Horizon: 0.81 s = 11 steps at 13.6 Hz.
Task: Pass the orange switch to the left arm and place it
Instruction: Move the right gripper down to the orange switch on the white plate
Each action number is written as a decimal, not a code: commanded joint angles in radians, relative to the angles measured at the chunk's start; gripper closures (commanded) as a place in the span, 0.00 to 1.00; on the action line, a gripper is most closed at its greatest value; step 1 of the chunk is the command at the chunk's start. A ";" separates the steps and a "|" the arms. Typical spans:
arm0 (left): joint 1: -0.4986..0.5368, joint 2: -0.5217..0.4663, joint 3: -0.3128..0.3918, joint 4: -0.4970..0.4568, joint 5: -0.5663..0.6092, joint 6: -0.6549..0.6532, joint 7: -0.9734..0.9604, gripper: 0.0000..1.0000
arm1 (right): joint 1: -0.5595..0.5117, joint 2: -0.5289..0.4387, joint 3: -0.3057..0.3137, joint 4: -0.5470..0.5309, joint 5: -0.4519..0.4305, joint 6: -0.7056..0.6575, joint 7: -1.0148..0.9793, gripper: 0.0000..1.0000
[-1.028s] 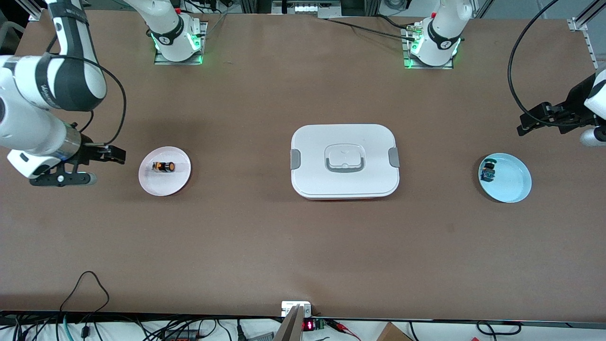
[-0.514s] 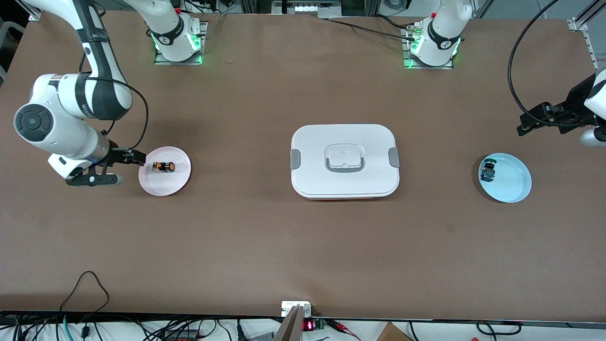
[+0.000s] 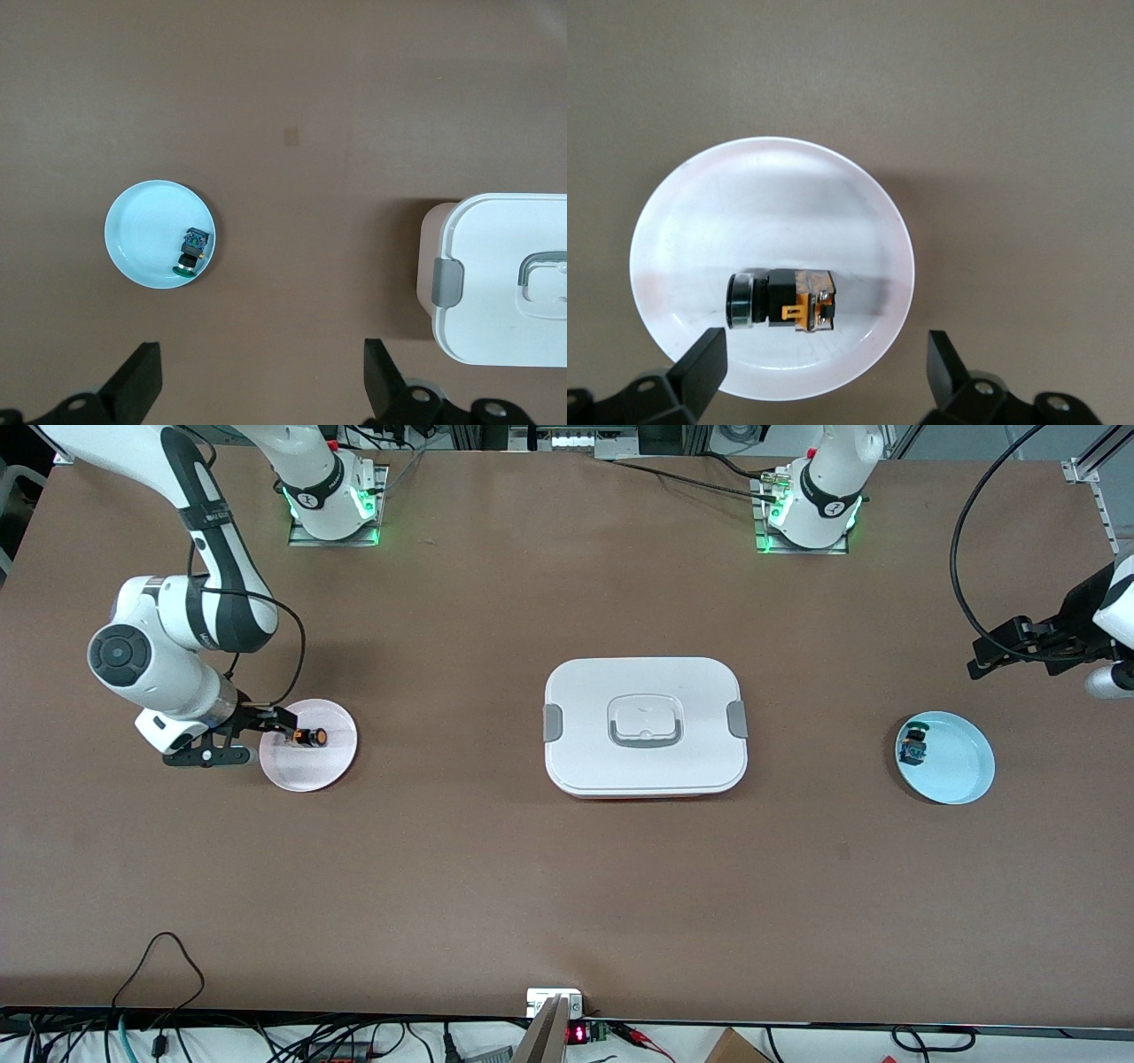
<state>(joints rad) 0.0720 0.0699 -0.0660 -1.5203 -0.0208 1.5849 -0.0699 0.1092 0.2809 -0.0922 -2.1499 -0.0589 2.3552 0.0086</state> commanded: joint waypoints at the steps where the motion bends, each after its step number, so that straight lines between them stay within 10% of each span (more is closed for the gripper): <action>1: 0.000 0.001 -0.001 0.011 0.025 -0.011 -0.008 0.00 | 0.004 0.021 0.006 -0.018 0.048 0.033 0.016 0.00; 11: 0.000 0.008 -0.001 0.011 0.025 -0.011 -0.008 0.00 | 0.006 0.100 0.009 -0.030 0.109 0.082 0.016 0.00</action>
<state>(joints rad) 0.0722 0.0743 -0.0660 -1.5204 -0.0208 1.5849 -0.0699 0.1119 0.3731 -0.0864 -2.1706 0.0237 2.4173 0.0101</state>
